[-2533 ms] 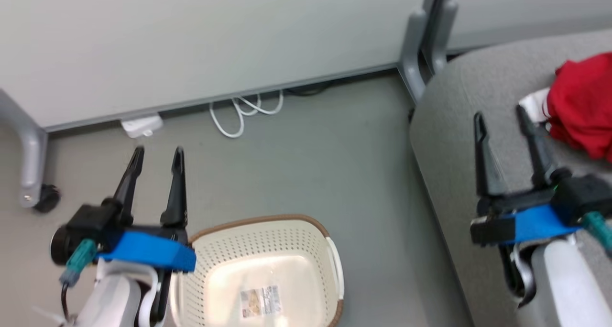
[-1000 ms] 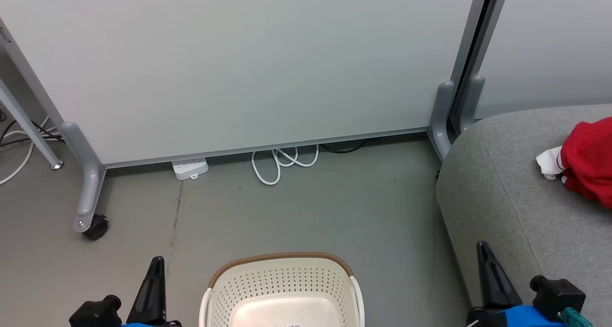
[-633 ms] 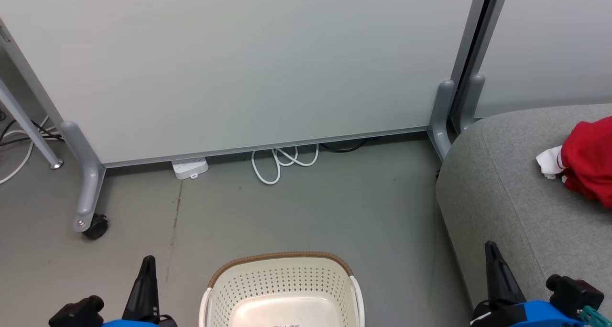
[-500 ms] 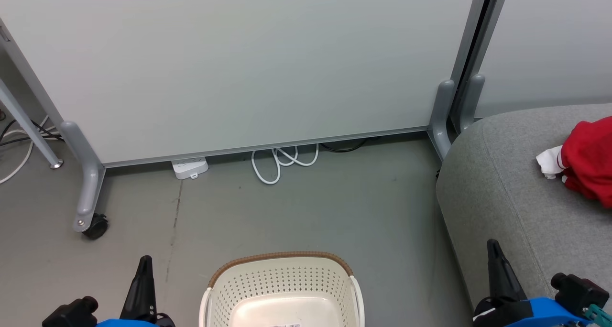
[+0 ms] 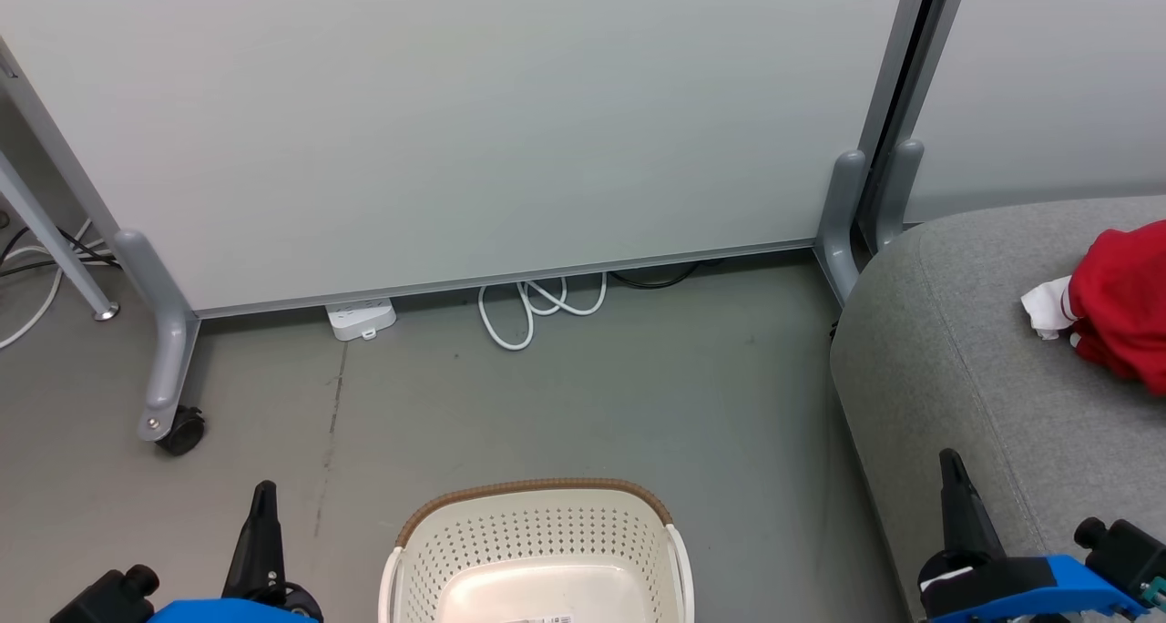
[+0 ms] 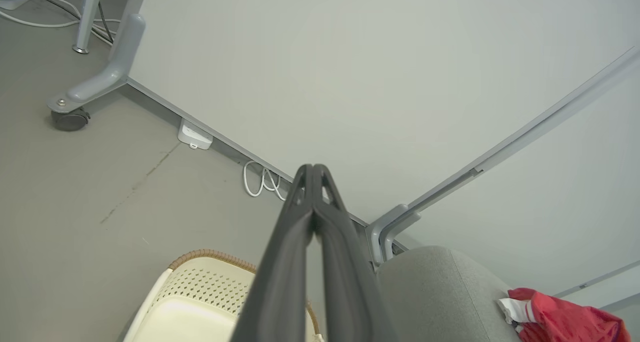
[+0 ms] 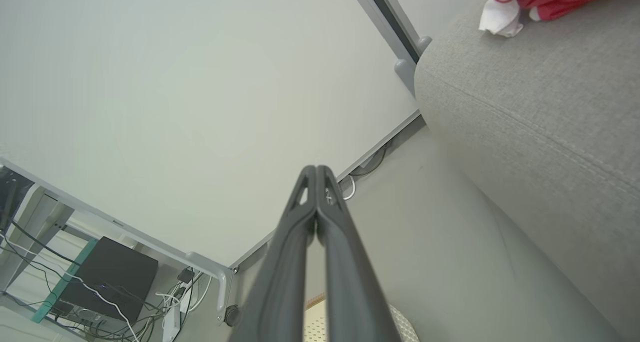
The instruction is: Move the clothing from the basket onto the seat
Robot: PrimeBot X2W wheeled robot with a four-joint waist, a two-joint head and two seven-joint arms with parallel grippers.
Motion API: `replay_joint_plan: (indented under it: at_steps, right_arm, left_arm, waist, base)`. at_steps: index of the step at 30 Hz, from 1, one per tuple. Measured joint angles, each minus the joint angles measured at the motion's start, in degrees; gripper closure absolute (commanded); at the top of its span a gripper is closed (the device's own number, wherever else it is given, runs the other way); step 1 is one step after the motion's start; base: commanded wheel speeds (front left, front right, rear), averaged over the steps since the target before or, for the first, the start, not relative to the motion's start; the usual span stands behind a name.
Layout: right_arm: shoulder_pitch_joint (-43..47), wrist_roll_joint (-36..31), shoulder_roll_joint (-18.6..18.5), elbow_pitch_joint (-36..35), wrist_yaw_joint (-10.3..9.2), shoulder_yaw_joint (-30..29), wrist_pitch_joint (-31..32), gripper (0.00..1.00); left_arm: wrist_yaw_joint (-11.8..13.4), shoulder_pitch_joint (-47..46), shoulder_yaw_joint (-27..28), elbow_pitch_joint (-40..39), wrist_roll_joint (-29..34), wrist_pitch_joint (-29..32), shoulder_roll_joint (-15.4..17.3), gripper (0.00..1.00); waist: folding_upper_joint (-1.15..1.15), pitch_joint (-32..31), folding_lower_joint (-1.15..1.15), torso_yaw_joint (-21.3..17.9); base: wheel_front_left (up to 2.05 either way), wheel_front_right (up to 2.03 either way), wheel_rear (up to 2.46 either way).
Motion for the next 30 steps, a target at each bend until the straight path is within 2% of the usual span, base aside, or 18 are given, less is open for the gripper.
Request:
replay_joint_plan:
  at_steps: [30]
  right_arm:
    - [-2.1,21.4,0.1,-0.6,-0.01,-1.6,5.3,1.0]
  left_arm:
    - [-0.3,-1.6,1.9,-1.0,-20.4,5.3,0.1,1.0]
  waist:
    - [0.0,0.3,0.0,-0.2]
  base:
    - [0.0,0.0,0.0]
